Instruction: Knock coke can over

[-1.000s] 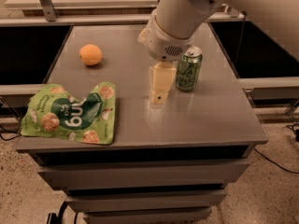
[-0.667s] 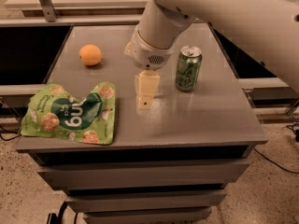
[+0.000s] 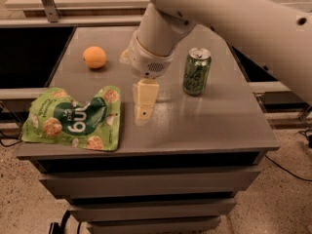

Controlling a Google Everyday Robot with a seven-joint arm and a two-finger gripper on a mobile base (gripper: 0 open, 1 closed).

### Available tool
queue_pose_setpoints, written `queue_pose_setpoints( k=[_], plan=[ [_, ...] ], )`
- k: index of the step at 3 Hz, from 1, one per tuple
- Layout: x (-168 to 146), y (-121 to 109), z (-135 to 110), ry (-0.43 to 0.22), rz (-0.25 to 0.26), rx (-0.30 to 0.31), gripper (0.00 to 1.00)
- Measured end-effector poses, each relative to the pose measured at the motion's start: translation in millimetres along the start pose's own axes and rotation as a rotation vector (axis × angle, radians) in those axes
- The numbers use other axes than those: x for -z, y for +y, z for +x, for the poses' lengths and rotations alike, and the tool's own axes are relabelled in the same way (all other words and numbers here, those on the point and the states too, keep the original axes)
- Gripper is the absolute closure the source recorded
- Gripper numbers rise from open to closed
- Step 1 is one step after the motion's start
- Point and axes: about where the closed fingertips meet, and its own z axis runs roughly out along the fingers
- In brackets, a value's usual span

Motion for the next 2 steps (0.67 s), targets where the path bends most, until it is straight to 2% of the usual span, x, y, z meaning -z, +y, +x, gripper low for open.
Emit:
queue_pose_setpoints(
  k=[1,2],
  plan=[
    [-21.1,14.6,-18.2,-0.108,-0.038,0.002,0.00],
    [-39.4,25.0,-43.8,-0.180,-0.069,0.028,0.00]
  ],
)
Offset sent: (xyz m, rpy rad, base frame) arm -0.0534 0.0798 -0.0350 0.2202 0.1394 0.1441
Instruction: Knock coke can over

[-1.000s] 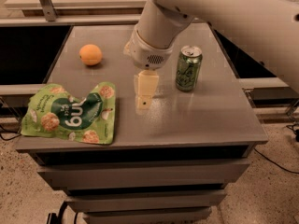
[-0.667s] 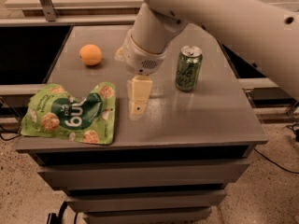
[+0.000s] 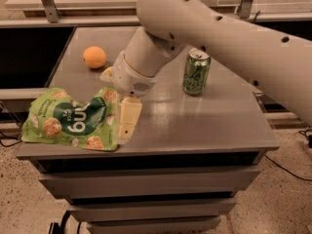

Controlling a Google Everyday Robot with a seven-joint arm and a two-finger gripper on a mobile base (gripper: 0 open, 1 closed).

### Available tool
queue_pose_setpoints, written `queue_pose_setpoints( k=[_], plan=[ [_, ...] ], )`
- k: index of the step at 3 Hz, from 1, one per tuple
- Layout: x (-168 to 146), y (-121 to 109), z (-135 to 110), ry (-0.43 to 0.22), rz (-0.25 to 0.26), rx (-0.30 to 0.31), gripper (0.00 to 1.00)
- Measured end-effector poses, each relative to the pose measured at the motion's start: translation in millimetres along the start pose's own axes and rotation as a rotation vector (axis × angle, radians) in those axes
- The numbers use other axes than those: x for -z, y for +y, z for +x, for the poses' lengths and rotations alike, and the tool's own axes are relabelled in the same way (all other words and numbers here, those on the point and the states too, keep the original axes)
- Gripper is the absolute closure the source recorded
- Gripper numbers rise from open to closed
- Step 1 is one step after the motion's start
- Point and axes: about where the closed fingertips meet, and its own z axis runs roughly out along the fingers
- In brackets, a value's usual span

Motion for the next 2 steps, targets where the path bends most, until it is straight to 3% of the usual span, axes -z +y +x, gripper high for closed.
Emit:
queue_pose_setpoints(
  k=[1,2],
  plan=[
    [-19.3,5.7,-21.9,-0.037,-0.028,0.035,0.00],
    [-36.9,10.9,-34.2,-0.024,-0.060,0.061,0.17]
  ],
)
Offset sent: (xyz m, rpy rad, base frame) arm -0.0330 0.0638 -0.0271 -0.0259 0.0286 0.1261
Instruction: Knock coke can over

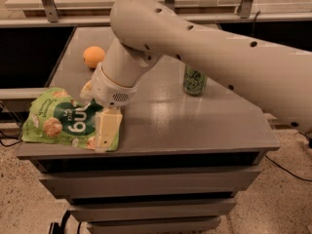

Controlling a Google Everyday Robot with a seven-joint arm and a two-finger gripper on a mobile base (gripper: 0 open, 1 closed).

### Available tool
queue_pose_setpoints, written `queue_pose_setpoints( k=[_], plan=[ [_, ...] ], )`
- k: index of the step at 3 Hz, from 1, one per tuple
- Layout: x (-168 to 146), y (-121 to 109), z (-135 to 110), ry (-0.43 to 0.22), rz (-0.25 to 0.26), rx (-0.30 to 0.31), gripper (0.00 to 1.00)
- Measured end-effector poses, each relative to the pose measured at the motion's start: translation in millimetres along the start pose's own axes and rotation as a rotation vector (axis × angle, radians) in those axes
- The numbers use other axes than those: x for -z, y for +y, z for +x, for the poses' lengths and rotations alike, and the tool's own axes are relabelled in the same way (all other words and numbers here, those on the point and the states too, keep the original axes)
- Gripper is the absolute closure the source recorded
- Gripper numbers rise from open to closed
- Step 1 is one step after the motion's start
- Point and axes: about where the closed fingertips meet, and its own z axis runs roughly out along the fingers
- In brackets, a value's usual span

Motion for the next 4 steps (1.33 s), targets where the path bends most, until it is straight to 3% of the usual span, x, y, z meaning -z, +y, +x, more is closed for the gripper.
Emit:
queue_pose_setpoints(
  k=[1,3,4],
  plan=[
    [-14.1,0.7,1.4,0.029,-0.019,-0.008,0.41],
    [-10.9,0.1,2.0,0.038,-0.016,-0.017,0.87],
    [-9.7,-0.1,1.4,0.038,-0.016,-0.018,1.00]
  ],
)
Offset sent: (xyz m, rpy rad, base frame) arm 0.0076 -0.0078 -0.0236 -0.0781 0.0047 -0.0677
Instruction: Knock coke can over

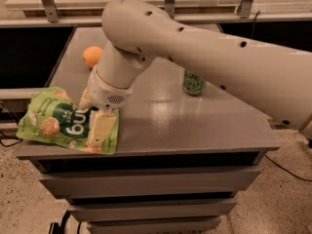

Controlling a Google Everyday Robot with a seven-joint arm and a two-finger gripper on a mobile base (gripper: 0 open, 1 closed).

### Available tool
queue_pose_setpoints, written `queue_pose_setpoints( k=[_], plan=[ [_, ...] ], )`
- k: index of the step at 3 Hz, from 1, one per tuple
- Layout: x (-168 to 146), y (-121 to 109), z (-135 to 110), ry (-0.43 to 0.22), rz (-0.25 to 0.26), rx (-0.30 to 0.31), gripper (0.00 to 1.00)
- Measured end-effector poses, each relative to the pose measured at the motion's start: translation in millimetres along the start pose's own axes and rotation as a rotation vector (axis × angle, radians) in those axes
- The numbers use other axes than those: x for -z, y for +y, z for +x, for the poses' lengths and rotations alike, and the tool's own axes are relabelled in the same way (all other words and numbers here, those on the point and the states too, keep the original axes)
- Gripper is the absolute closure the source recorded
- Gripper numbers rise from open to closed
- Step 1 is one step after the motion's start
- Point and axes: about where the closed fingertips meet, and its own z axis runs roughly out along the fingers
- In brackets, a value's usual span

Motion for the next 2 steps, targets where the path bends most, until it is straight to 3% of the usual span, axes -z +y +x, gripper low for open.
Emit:
queue_pose_setpoints(
  k=[2],
  plan=[
    [44.2,-25.7,28.4,-0.112,0.123,-0.116,1.00]
  ],
)
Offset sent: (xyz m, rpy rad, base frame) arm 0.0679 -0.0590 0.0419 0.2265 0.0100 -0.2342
